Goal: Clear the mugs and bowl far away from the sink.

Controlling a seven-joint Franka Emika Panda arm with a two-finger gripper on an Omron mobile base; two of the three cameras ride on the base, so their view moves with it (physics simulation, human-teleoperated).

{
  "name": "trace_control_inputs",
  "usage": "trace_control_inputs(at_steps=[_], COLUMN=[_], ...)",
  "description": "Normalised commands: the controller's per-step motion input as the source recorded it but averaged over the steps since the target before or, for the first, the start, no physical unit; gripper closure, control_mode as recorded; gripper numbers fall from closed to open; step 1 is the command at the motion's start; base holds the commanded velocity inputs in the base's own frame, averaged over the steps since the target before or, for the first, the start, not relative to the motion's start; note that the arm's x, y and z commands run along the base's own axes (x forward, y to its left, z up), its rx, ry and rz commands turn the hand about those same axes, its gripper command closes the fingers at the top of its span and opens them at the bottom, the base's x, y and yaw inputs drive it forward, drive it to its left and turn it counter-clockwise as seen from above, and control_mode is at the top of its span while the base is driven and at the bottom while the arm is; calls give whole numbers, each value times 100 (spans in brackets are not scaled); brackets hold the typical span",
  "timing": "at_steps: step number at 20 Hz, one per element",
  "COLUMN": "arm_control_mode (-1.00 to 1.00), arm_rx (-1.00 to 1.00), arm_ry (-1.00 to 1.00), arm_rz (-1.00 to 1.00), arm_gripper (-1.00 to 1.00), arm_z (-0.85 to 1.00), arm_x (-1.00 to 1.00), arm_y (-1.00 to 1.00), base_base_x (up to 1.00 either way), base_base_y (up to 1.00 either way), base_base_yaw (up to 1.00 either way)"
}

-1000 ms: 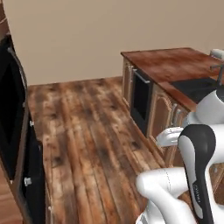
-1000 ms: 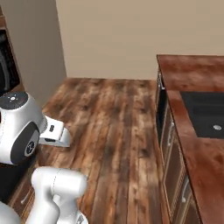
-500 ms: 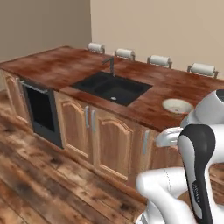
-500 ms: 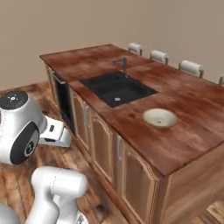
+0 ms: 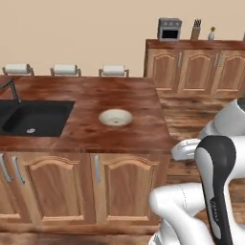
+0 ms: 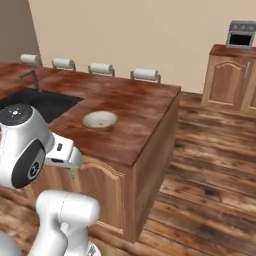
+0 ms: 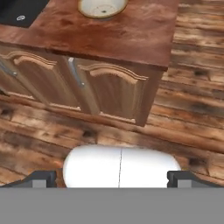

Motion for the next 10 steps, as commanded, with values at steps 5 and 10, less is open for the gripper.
trace_control_inputs(at_steps=[5, 10], arm_control_mode=[100, 100], arm_rx=[0, 0], arm_ry=[0, 0], arm_rz=[0, 0], arm_gripper=[-100, -100], arm_z=[0, 0], arm_x=[0, 0], arm_y=[0, 0], base_base_x=[58, 28], base_base_y=[91, 93], base_base_yaw=[-51, -29])
